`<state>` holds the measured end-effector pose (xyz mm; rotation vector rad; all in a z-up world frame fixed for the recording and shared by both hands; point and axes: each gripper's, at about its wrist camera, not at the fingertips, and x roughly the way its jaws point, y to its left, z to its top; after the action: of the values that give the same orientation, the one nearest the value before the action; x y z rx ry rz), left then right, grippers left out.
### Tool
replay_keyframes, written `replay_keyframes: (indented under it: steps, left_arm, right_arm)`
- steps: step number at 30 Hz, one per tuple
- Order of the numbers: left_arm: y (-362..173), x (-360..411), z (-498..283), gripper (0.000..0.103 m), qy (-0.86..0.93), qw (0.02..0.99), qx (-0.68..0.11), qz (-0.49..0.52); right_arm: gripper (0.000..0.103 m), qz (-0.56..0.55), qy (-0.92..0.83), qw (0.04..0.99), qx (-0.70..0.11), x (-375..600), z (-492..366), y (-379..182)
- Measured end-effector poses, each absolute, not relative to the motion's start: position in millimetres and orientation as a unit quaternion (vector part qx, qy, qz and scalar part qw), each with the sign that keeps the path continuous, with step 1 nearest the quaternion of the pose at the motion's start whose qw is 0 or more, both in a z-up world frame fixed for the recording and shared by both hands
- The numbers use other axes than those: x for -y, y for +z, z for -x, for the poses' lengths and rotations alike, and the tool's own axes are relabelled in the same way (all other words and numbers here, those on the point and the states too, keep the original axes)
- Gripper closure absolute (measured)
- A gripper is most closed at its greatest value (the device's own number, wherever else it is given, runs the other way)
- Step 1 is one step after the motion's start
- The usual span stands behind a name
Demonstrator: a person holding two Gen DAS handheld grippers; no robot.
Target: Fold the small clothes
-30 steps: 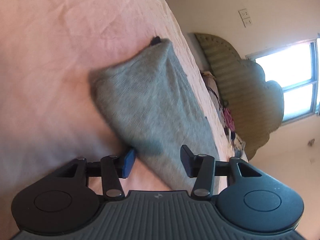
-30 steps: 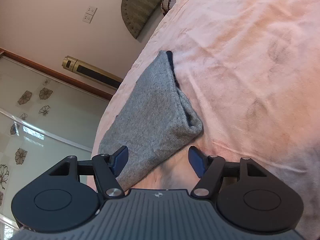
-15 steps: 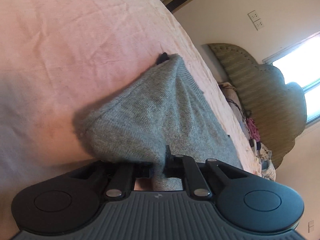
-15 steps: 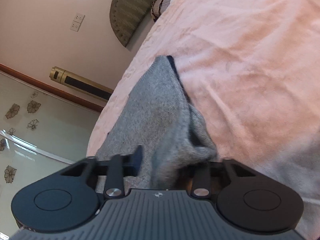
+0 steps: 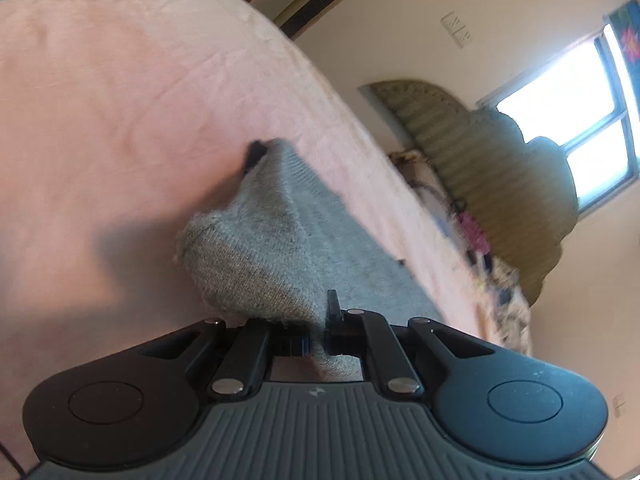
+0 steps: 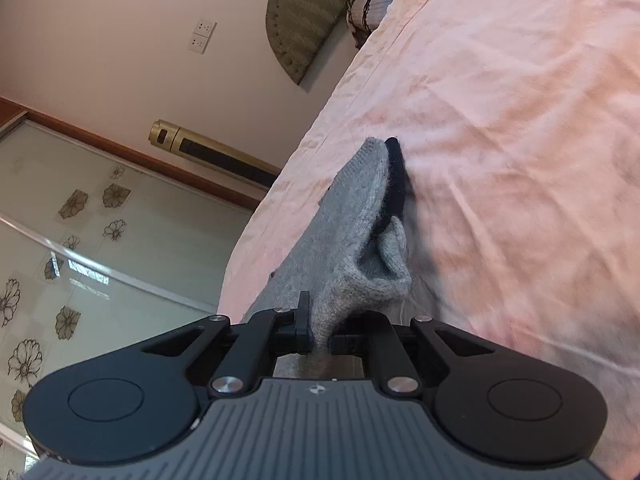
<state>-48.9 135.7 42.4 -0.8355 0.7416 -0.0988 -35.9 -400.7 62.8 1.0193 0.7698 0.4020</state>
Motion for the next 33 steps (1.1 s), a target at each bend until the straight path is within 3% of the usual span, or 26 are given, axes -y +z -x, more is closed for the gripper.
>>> replay_keyframes:
  steps: [4,10,12,14,15,16,18,19,20,26,30,32,33]
  left_arm:
    - [10,-149,75,0.097,-0.042,0.828,-0.399,0.392]
    - [-9,-161,88,0.081,-0.004,0.794,-0.371,0.481]
    - [-8,-156,80,0.072,-0.003,0.795,-0.358,0.49]
    - [-6,-148,69,0.044,-0.008,0.801,-0.333,0.498]
    - [-3,-143,63,0.04,-0.007,0.808,-0.325,0.491]
    - [1,-136,56,0.043,0.001,0.817,-0.327,0.474]
    - [5,-125,43,0.095,0.021,0.83,-0.357,0.428]
    - [2,-124,37,0.097,0.02,0.824,-0.377,0.423]
    - [2,-125,38,0.097,0.02,0.823,-0.377,0.424]
    - [32,-144,74,0.097,-0.013,0.839,-0.352,0.414]
    - [11,-148,85,0.096,-0.004,0.836,-0.396,0.38]
    - [14,-152,95,0.089,-0.01,0.847,-0.392,0.36]
    - [22,-155,99,0.085,-0.008,0.853,-0.393,0.344]
  right_arm:
    - [0.09,-0.488,0.185,0.755,-0.397,401,79,36]
    - [0.071,-0.572,0.139,0.723,-0.361,415,113,6]
    - [0.064,-0.569,0.139,0.727,-0.358,410,109,9]
    - [0.059,-0.563,0.145,0.731,-0.358,400,98,11]
    - [0.059,-0.562,0.146,0.73,-0.359,396,91,10]
    - [0.059,-0.561,0.147,0.731,-0.36,390,82,9]
    - [0.063,-0.561,0.14,0.735,-0.354,383,70,7]
    - [0.082,-0.562,0.141,0.732,-0.358,381,65,5]
    - [0.091,-0.563,0.15,0.728,-0.361,379,62,4]
    - [0.091,-0.526,0.186,0.744,-0.368,390,87,27]
    - [0.091,-0.529,0.172,0.728,-0.401,401,112,10]
    - [0.094,-0.527,0.165,0.723,-0.416,401,117,-1]
    - [0.088,-0.537,0.166,0.717,-0.412,405,118,1]
